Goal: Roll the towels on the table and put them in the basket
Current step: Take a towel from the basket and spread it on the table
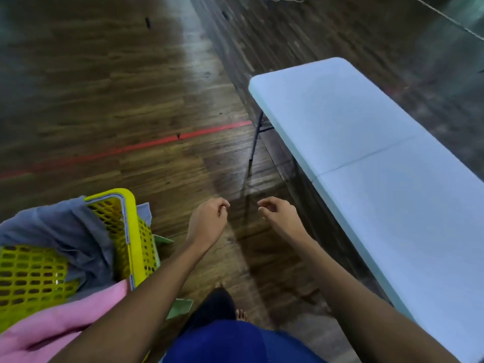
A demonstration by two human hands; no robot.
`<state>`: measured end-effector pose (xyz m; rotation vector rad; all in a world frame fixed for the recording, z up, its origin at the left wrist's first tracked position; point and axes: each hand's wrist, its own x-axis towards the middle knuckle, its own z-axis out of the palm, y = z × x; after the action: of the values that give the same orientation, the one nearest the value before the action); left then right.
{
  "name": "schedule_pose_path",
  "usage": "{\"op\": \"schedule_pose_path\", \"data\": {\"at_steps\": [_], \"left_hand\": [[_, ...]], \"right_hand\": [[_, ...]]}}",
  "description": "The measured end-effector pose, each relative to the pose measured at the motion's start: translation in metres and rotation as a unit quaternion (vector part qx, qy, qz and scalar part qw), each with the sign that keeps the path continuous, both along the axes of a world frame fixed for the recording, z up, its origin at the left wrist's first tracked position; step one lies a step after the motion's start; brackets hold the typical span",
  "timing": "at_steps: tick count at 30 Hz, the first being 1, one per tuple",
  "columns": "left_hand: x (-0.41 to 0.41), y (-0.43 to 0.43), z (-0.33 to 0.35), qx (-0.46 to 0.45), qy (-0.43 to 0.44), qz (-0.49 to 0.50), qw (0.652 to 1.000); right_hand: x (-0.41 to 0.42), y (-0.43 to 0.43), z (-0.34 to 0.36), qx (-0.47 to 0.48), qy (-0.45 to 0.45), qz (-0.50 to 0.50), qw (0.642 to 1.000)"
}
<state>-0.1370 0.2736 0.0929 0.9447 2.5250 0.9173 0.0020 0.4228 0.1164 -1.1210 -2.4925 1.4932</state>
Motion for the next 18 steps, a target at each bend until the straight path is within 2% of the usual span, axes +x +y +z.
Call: {"op": "schedule_pose_path", "data": {"at_steps": [4,9,14,18], "left_hand": [[-0.048,-0.006,-0.002,0.006,-0.001,0.08,0.997],[-0.129,-0.04,-0.018,0.016,-0.007,0.211,0.977],[-0.186,-0.09,-0.032,0.006,-0.01,0.349,0.937],[-0.196,-0.119,-0.05,-0.011,-0.037,0.453,0.891]], "right_hand": [[-0.069,0.007,-0.004,-0.016,-0.01,0.063,0.998],[-0.188,-0.006,-0.013,-0.032,-0.016,0.199,0.979],[-0.312,-0.04,-0.027,0.042,-0.043,0.336,0.94],[-0.381,-0.072,-0.034,0.037,-0.051,0.413,0.908]]}}
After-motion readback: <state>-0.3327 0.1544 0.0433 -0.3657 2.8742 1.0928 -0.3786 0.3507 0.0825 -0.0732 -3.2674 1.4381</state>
